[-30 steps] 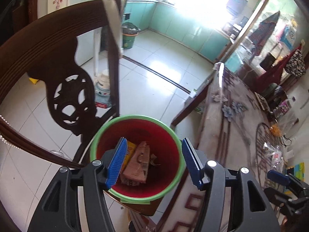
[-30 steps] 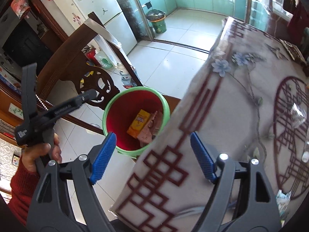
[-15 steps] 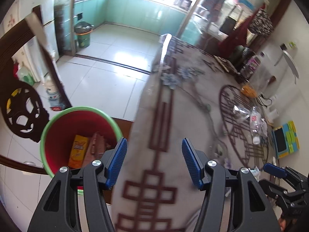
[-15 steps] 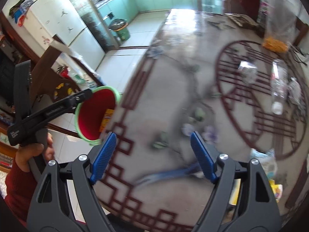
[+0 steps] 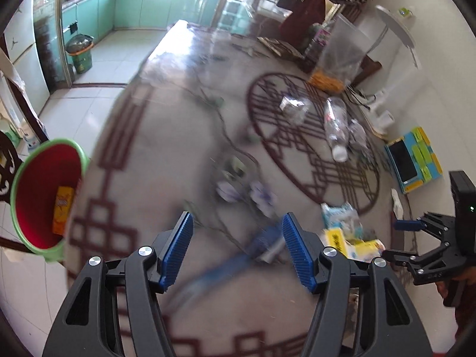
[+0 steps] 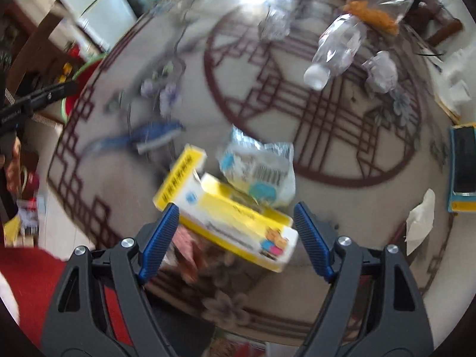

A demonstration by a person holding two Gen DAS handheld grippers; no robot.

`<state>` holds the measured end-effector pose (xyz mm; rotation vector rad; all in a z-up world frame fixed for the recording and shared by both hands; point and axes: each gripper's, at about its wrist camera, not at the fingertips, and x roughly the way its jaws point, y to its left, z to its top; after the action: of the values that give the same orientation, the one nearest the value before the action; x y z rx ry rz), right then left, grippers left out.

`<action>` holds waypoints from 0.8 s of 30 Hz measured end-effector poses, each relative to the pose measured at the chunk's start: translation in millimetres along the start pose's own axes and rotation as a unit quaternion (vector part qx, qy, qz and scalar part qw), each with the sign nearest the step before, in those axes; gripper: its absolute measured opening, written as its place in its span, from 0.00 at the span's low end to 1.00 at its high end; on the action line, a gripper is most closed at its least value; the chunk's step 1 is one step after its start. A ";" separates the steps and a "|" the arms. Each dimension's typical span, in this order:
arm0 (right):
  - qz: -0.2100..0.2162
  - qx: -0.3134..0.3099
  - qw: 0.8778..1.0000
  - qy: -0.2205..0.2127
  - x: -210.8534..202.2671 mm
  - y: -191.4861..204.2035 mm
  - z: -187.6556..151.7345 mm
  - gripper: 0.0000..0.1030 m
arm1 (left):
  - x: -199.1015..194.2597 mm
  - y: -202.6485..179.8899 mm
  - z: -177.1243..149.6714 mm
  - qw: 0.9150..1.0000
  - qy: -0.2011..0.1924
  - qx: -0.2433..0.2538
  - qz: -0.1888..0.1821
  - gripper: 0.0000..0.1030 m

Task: Collect trash
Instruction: 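Grasp the yellow medicine box with the right gripper while the left grasps crumpled red paper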

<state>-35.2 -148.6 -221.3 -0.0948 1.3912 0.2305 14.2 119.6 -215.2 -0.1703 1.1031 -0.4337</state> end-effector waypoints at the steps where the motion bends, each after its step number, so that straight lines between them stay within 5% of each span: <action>1: 0.011 -0.021 1.000 0.013 5.1 -5.3 -3.2 0.75 | 1.8 -10.1 -7.9 1.000 0.004 0.000 -0.003 0.58; 12: 0.169 -0.147 0.967 0.123 56.6 -18.4 -7.1 0.69 | 3.4 -86.8 -74.1 0.999 0.033 0.003 -0.040 0.60; 16: 0.202 -0.130 0.961 0.137 71.9 -26.6 -1.8 0.68 | 9.6 -112.5 -88.0 0.997 0.049 0.038 -0.051 0.60; 20: 0.208 -0.123 0.962 0.125 70.5 -31.5 -0.9 0.47 | 22.2 -135.7 -94.6 0.993 0.069 0.067 -0.062 0.61; 24: 0.233 -0.086 0.963 0.100 56.9 -47.9 1.7 0.42 | 38.0 -149.1 -99.0 0.990 0.095 0.076 -0.075 0.61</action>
<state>-14.1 -188.9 -280.2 0.0711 1.5804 0.7520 -97.5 -23.3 -239.5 -0.0791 1.2427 -0.6780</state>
